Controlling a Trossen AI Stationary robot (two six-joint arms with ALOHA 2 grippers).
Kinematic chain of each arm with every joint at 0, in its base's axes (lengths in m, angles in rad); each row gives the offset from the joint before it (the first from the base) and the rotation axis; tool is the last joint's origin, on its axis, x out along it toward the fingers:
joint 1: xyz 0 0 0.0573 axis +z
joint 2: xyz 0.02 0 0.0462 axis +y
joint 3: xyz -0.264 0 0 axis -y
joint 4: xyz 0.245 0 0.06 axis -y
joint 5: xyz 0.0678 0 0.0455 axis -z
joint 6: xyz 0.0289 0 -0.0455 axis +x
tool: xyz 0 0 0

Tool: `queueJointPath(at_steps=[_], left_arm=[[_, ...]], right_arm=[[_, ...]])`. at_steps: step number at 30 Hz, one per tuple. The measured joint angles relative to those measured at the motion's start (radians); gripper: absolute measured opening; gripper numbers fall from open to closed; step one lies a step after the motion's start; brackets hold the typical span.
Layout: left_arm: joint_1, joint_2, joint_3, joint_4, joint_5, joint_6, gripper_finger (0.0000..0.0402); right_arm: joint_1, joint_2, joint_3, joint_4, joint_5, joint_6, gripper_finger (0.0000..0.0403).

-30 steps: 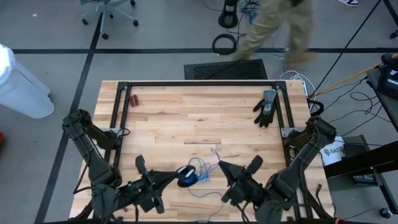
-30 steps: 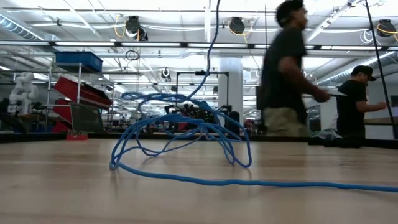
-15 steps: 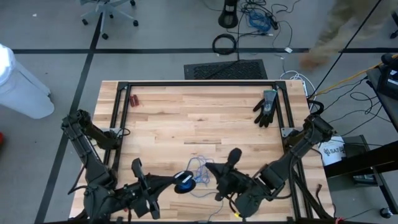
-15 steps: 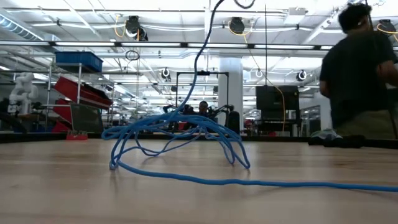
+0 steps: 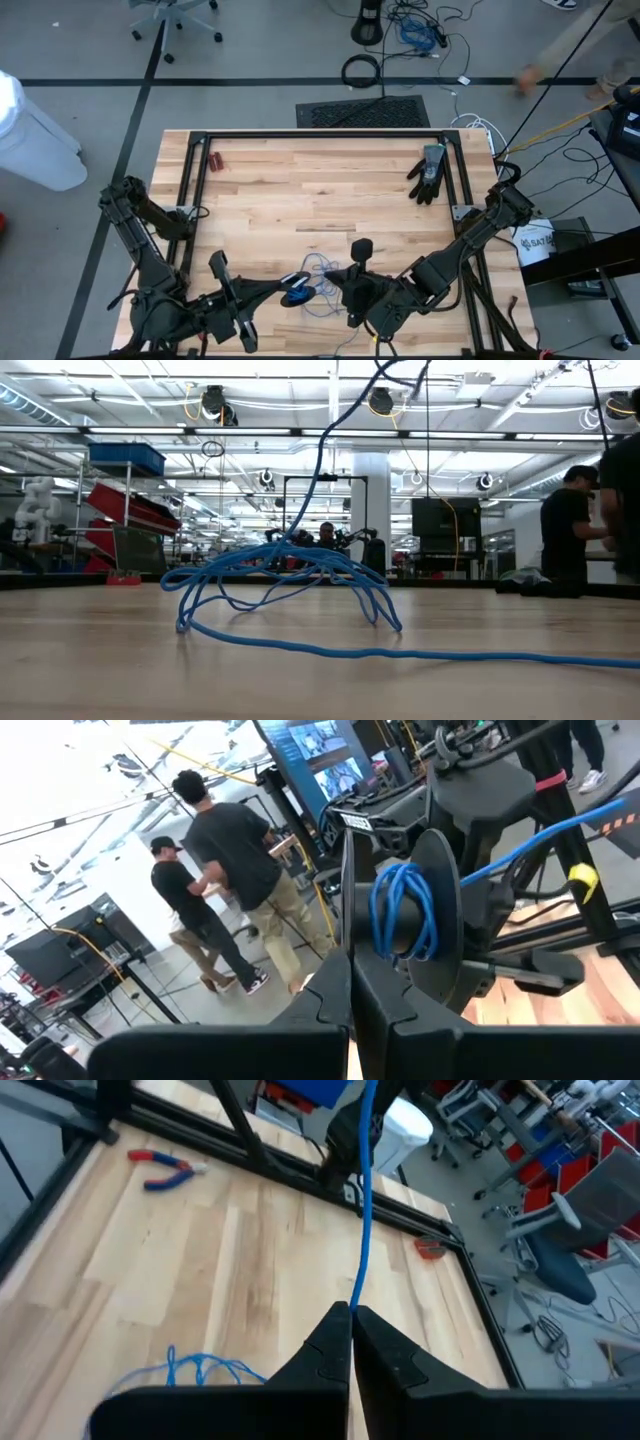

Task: Coil cords
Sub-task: Uncoil the blue wire from the spool

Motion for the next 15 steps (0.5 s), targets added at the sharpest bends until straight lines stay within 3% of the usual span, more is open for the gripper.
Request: queueJointPath(at_steps=[15], left_arm=[[0.052,0.001,-0.007,-0.035,-0.019,0.002,0.0000]], right_arm=[[0.052,-0.002,0.000,0.062,0.006,-0.066,0.0037]])
